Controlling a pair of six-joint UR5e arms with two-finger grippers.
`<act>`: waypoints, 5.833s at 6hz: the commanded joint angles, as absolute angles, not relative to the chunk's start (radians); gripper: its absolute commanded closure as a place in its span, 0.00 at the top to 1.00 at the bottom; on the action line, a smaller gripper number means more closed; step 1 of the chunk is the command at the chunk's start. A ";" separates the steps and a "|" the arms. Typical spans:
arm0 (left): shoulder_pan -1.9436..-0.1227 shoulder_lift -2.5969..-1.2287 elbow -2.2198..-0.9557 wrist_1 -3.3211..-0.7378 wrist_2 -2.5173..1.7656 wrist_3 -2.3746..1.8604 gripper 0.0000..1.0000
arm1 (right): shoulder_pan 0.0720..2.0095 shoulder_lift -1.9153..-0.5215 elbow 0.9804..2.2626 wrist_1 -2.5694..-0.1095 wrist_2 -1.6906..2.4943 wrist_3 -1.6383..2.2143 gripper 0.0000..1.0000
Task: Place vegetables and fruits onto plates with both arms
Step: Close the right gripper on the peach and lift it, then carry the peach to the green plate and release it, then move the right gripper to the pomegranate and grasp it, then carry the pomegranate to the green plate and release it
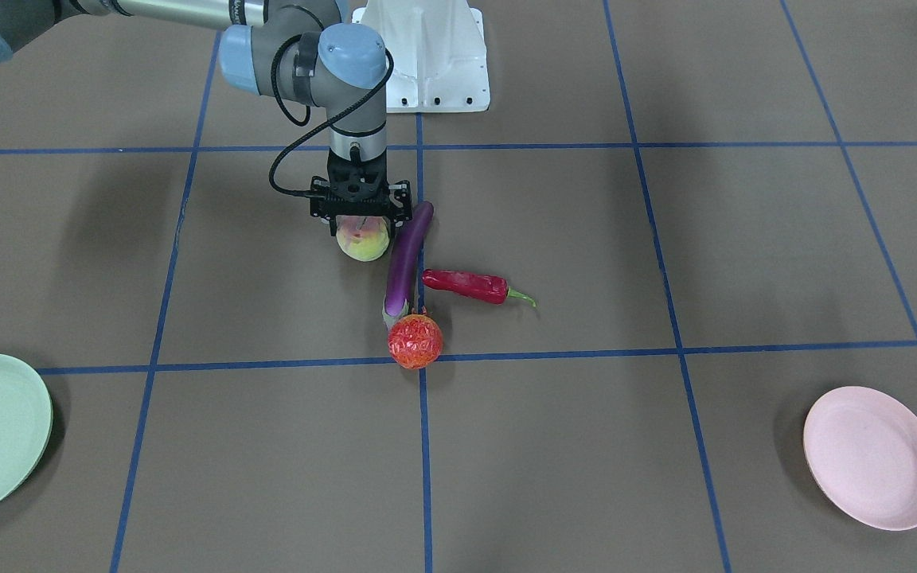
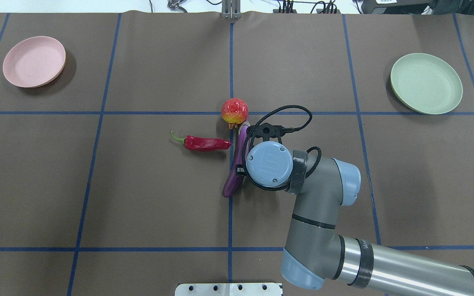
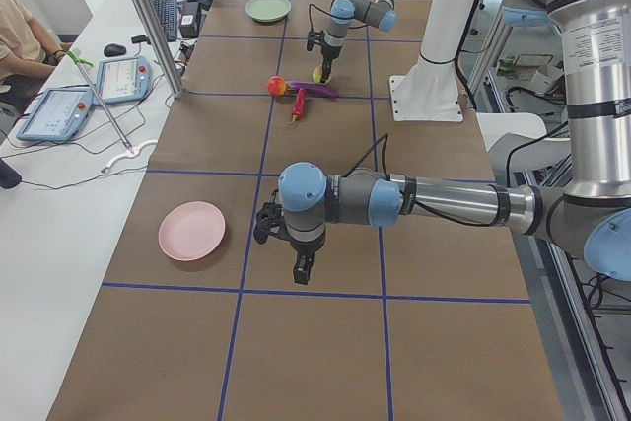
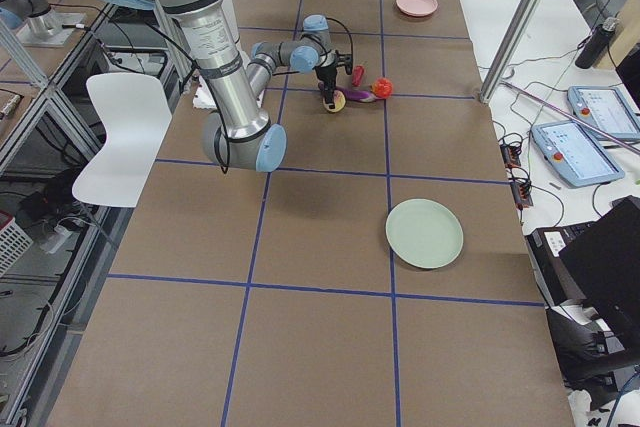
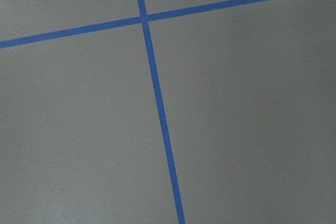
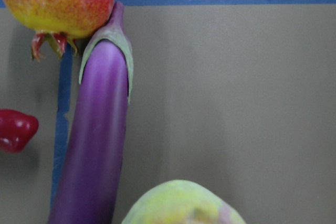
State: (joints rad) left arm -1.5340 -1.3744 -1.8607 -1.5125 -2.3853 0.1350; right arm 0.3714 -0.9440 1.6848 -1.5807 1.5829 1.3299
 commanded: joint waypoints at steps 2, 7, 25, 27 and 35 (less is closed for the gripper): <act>-1.534 -1.374 -1.862 -1.514 -2.385 0.135 1.00 | 0.447 -0.943 1.703 -1.582 1.609 1.307 0.00; -1.534 -1.374 -1.865 -1.517 -2.387 0.135 1.00 | 1.082 -1.038 1.404 -1.449 2.199 0.431 0.00; -1.531 -1.365 -1.841 -1.522 -2.393 0.135 1.00 | 0.608 -0.654 1.314 -1.433 1.800 1.175 1.00; -1.531 -1.367 -1.841 -1.522 -2.393 0.135 1.00 | 0.589 -0.635 1.267 -1.430 1.750 1.155 1.00; -1.531 -1.365 -1.833 -1.522 -2.393 0.137 1.00 | 0.577 -0.600 1.158 -1.358 1.727 1.088 1.00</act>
State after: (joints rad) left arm -1.5309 -1.3653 -1.8348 -1.5217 -2.3930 0.1354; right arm 0.5777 -0.6004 1.1597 -1.3600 1.7262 1.0928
